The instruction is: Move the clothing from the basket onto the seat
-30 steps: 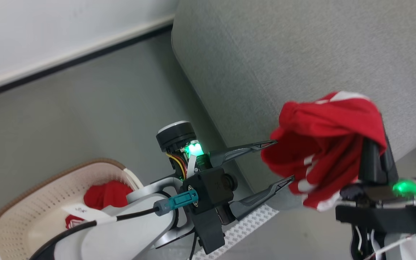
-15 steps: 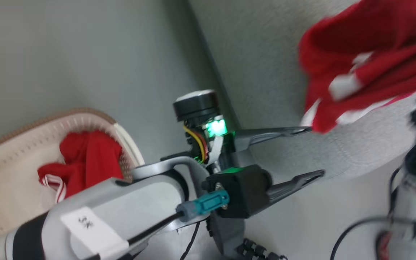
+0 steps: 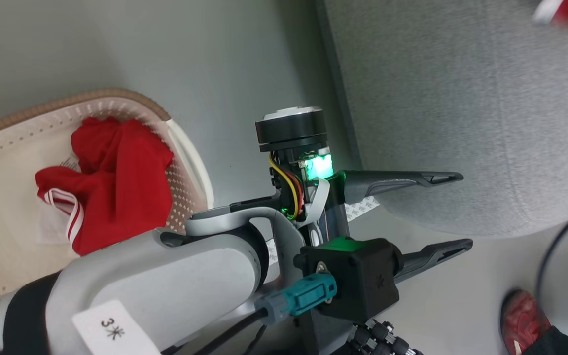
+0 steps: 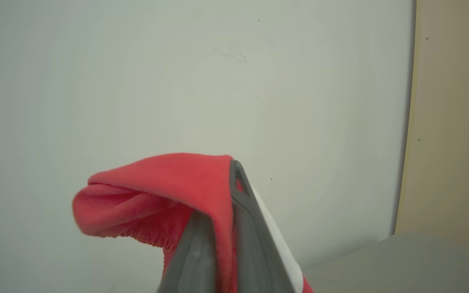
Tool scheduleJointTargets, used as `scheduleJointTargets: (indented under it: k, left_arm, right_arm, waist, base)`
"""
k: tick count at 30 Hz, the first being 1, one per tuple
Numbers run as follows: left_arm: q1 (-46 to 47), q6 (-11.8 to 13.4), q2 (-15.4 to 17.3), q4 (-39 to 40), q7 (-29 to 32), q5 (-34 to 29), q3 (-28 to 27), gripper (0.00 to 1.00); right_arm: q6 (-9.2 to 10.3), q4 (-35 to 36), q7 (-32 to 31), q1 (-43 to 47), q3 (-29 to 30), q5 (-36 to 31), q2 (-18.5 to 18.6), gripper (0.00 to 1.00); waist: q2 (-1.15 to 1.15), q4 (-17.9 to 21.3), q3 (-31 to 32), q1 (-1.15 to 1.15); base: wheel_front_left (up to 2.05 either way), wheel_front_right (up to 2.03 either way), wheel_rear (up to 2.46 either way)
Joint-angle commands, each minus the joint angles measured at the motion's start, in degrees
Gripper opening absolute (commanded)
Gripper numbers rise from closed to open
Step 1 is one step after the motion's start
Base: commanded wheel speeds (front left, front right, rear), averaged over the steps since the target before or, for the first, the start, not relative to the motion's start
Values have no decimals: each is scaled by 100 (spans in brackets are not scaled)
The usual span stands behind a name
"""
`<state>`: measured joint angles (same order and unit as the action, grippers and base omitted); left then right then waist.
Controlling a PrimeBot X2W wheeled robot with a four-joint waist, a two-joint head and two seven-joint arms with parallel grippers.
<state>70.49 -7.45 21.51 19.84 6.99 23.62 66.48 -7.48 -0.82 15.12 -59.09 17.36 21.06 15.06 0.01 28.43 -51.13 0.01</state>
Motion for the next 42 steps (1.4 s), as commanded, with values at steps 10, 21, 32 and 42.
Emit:
scheduleJointTargets:
  k: [10, 21, 32, 42]
  left_arm:
    - [137, -1, 93, 143, 113, 100, 84, 100]
    - [91, 3, 269, 232, 334, 194, 204, 100]
    - [20, 43, 291, 224, 246, 180, 245, 100]
    - [-550, 423, 355, 63, -480, 307, 85, 100]
  right_arm:
    - [-2, -936, 5, 369, 413, -839, 389, 0]
    - [-2, -2358, 6, 942, 1559, -2281, -602, 0]
    - [-2, -2325, 6, 1046, 2024, -2684, -994, 100]
    - [0, -478, 5, 2425, 1503, -2570, -1217, 100]
  waist:
    - [-1, -131, -268, -1]
    - [-1, -70, -235, -1]
    - [-1, -126, -5, -1]
    - [-1, -874, 964, -1]
  base:
    - [0, 0, 0]
    - [0, 0, 0]
    - [0, 0, 0]
    - [0, 0, 0]
